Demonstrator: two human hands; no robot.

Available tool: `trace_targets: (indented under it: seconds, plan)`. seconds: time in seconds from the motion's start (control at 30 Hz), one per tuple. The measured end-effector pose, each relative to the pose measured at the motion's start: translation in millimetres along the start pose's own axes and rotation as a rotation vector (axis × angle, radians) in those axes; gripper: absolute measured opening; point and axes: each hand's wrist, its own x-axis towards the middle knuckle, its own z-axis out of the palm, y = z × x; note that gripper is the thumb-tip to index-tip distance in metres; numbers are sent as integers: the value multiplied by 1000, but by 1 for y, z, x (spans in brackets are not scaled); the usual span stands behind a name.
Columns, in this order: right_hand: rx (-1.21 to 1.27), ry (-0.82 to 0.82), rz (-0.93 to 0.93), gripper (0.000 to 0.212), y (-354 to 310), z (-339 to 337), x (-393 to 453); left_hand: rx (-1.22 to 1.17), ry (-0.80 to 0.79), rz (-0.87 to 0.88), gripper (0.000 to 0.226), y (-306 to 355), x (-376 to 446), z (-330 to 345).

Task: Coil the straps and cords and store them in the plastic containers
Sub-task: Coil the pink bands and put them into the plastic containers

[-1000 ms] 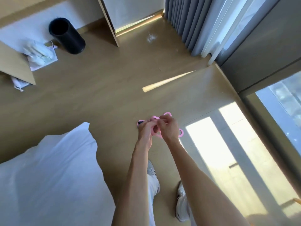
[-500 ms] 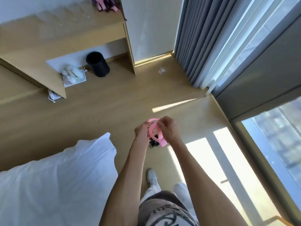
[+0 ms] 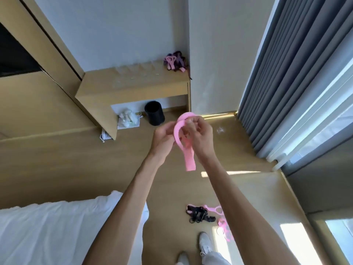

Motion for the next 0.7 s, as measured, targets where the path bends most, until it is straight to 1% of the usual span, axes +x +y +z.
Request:
trace_targets:
  seconds: [0.07, 0.13, 0.2, 0.3, 0.4, 0.47, 0.5, 0.57, 0.63, 0.7]
  plan:
    - [-35, 34, -42, 19, -11, 9, 16, -61, 62, 7, 21, 13, 6, -1]
    - [-59, 11, -96, 18, -20, 18, 27, -171, 125, -25, 27, 20, 6, -7]
    - [-89, -39, -132, 16, -24, 31, 34, -203, 152, -8, 34, 22, 5, -14]
    - [-120, -50, -133, 19, -17, 49, 41, -119, 153, 34, 26, 18, 11, -21]
    - [-104, 7, -93, 16, -3, 66, 57, -53, 144, 33, 23, 13, 30, -34]
    - [-129, 10, -72, 16, 7, 76, 77, 13, 117, 32, 20, 8, 48, -48]
    - [-121, -13, -53, 16, 12, 81, 88, 45, 114, 26, 18, 5, 59, -55]
    - [-52, -83, 4, 15, 21, 96, 108, 58, 161, 13, 14, 0, 83, -70]
    - [-17, -179, 92, 23, 33, 113, 129, -38, 231, -22, 13, -4, 114, -90]
    - [21, -334, 209, 36, 47, 134, 151, -173, 244, -59, 16, -5, 152, -115]
